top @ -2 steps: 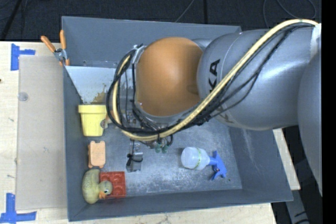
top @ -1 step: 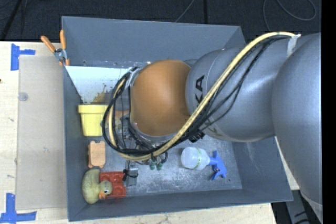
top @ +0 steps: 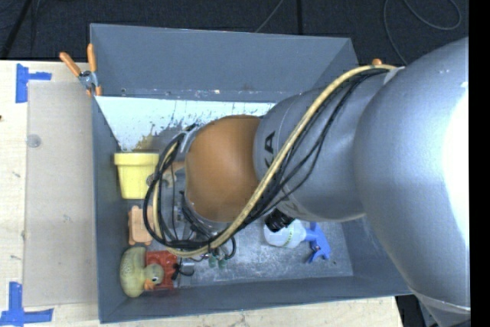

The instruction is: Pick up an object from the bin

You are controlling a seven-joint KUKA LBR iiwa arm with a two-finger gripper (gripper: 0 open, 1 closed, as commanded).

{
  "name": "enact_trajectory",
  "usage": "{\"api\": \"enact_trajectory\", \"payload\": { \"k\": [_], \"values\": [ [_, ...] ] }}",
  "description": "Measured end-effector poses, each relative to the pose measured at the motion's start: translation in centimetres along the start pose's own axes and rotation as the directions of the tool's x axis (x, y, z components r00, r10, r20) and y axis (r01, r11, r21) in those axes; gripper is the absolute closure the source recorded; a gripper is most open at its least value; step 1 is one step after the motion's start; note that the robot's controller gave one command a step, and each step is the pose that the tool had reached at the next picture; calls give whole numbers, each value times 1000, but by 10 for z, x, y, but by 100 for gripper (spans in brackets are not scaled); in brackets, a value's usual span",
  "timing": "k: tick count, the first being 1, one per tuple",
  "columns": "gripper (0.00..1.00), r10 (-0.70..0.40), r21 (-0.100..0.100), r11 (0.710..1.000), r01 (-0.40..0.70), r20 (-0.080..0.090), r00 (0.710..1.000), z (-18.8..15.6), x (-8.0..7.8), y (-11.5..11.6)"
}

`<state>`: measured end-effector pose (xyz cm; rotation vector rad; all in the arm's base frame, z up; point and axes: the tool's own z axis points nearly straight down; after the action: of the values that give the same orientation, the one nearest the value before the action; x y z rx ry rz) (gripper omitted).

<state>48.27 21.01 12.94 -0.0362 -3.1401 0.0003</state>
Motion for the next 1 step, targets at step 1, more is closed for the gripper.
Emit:
{"api": "enact_trajectory", "payload": {
  "k": [1],
  "values": [
    [0, -14, 2, 1000, 14, -8, 1000, 18, -2, -13]
  ]
}}
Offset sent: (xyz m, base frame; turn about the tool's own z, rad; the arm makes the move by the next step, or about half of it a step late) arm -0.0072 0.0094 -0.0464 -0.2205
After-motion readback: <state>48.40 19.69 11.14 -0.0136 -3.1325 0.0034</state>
